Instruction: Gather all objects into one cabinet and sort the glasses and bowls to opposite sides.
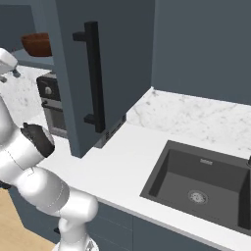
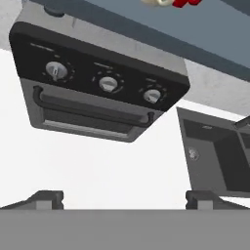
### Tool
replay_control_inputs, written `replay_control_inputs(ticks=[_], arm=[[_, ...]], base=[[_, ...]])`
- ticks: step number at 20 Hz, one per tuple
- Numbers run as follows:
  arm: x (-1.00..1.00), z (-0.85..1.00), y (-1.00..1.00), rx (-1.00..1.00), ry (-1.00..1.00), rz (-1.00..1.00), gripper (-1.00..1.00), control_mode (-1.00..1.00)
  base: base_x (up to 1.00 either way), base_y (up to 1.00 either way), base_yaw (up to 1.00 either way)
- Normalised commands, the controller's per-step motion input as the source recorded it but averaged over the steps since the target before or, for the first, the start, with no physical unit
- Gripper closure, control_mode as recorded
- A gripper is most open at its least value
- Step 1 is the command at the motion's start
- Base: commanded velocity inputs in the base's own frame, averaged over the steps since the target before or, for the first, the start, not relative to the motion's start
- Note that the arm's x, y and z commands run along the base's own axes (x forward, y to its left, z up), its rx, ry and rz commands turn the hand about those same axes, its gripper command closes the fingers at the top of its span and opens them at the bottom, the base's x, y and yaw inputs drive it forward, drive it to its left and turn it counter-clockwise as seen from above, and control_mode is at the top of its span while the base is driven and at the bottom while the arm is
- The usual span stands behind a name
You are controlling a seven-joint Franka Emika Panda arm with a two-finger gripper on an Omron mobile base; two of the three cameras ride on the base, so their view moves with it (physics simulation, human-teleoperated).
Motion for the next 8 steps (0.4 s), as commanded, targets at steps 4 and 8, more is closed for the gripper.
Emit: replay_control_inputs(ticks=[4,8], arm=[[-0.99,-1.00,0.00,-0.03,0.00,0.02,-1.00,-1.00],[-0.85,-1.00,0.00,0.00,0.00,0.01,-1.00,-1.00]], base=[[0.00,0.00,0.00],[0.00,0.00,0.00]])
